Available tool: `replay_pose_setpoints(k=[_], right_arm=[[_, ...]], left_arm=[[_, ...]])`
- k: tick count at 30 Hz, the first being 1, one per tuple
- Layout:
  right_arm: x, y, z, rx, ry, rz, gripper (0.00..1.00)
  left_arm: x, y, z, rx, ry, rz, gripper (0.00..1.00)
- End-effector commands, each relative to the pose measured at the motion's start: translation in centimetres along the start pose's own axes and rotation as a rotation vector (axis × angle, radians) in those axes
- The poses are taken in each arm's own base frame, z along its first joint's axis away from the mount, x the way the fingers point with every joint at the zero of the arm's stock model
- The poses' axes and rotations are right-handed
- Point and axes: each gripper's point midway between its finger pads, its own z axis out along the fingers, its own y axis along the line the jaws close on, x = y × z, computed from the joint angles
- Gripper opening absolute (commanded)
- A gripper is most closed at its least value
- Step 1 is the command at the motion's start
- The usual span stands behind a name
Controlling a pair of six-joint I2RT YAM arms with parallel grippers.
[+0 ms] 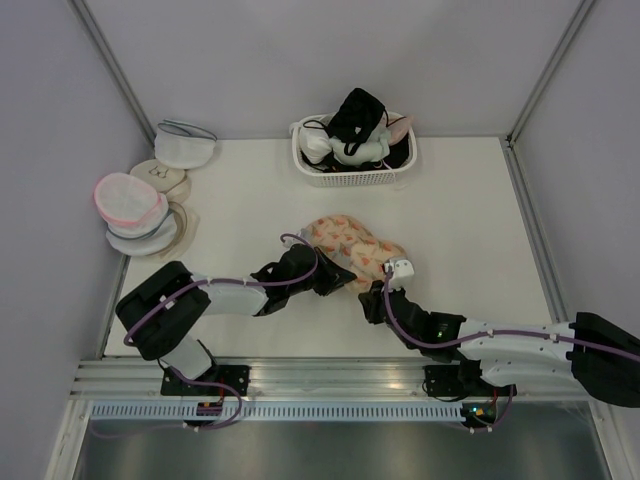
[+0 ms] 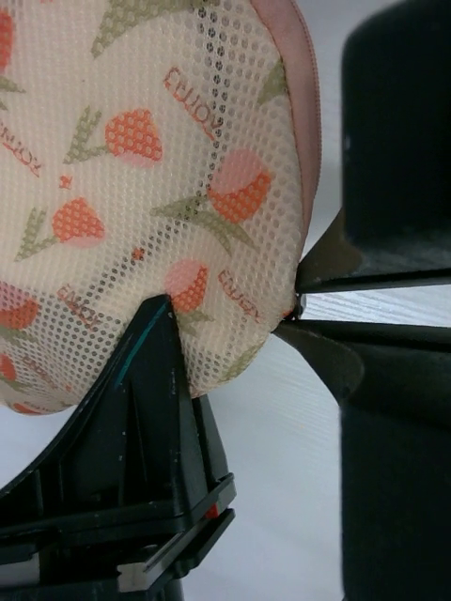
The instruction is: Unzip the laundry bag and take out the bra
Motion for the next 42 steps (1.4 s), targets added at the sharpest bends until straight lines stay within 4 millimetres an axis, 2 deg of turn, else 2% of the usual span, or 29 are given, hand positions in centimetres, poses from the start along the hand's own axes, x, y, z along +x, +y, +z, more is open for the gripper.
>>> replay_pose_setpoints(k=[1,2,3,8,9,11,15,17,18,20,21,27,30,31,32,42], right_arm=[[-1.8,1.2,0.2,-0.027,-0.079,0.061,0.17],[-1.9,1.2,0.2,-0.028,-0.079,0.063,0.11],[-2.0,1.2,0.1,-0.027,-0.08,0.063,0.0],[-1.8,0.3,-0.7,-0.004,-0.061,0.057,0.01],[-1.2,-0.4,-0.9,0.02,-0.033,0.038,0.0],[-1.4,-0.4,-1.3,0.02,-0.021,0.044,0.0],[0.1,-1.2,-2.4,0.053,0.093,-0.011,0.01],[-0.2,-0.9,-2.7,0.057,0.117,-0.009,0.0],[0.3,-1.6,-3.0,0.088,0.15,-0.03,0.0],[0.1,-1.8,-3.3,0.117,0.163,-0.025,0.0],[0.0,-2.5,-3.6,0.167,0.176,-0.036,0.0],[-1.4,-5.7,-5.5,0.367,0.2,-0.101,0.0],[-2.5,-5.5,-5.9,0.375,0.172,-0.077,0.0],[-2.7,-5.6,-6.0,0.376,0.166,-0.072,0.01],[-3.0,-5.5,-6.1,0.371,0.158,-0.066,0.0],[-4.0,-6.4,-7.4,0.409,0.169,-0.11,0.0]], left_arm=[[0.5,-1.6,-0.1,0.048,0.03,-0.063,0.02],[0.5,-1.5,-0.1,0.045,0.028,-0.064,0.02],[0.6,-1.3,-0.1,0.044,0.032,-0.064,0.02],[0.4,-0.8,-0.3,0.042,0.018,-0.068,0.02],[0.3,-0.7,-0.3,0.042,0.012,-0.066,0.02],[0.0,-0.8,-0.4,0.041,0.005,-0.054,0.02],[-1.7,-0.5,-0.9,0.031,-0.028,-0.033,0.02],[-2.4,-0.3,-1.1,0.028,-0.039,-0.03,0.02],[-3.1,-0.2,-1.2,0.028,-0.049,-0.024,0.02],[-3.6,0.0,-1.6,0.025,-0.047,-0.005,0.02],[-4.6,0.3,-1.9,0.016,-0.063,0.003,0.02],[-7.1,1.2,-3.4,-0.017,-0.091,0.086,0.02],[-8.3,2.3,-4.2,-0.064,-0.115,0.129,0.02],[-8.8,2.1,-4.6,-0.065,-0.126,0.14,0.02],[-8.9,2.8,-4.9,-0.095,-0.128,0.169,0.02],[-13.3,6.0,-7.7,-0.258,-0.218,0.297,0.02]])
